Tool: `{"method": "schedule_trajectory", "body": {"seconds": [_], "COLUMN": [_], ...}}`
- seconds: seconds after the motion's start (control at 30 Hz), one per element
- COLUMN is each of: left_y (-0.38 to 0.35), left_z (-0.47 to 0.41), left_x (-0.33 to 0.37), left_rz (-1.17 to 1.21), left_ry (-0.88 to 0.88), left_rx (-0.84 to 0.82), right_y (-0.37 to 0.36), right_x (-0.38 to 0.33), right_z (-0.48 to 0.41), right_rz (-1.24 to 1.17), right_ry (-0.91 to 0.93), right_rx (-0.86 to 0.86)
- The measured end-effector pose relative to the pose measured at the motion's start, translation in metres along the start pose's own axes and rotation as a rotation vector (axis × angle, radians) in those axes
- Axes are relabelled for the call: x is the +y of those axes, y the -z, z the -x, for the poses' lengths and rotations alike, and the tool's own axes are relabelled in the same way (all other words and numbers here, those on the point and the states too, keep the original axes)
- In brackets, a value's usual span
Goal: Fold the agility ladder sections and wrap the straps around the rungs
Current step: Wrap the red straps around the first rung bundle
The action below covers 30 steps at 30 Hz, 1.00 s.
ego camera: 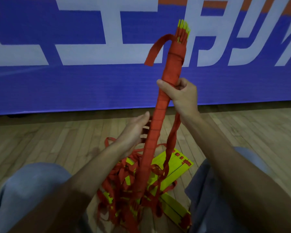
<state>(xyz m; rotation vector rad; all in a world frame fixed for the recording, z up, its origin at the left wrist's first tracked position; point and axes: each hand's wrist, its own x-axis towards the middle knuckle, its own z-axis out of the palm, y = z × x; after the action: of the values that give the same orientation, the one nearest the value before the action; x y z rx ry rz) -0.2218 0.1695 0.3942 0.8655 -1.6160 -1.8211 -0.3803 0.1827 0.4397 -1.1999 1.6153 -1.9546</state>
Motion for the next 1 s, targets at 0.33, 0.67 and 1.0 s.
{"method": "schedule_trajectory", "body": {"seconds": [0.33,0.67,1.0], "left_y": [-0.003,0.013,0.015], "left_z": [-0.008,-0.002,0.009], "left_x": [-0.022,-0.007,0.009], "left_rz": [-0.232,0.083,0.213], "left_ry": [-0.071,0.010,0.019], "left_rx": [0.180,0.149,-0.111], "right_y": [-0.005,0.003,0.006], "right_x": [0.016,0.020,0.004], "right_z": [0.003,0.005,0.008], "right_rz": [0.379,0.859,0.226], "right_ry": [-0.050,0.215,-0.014], "right_rx": [0.043,-0.292,-0.435]}}
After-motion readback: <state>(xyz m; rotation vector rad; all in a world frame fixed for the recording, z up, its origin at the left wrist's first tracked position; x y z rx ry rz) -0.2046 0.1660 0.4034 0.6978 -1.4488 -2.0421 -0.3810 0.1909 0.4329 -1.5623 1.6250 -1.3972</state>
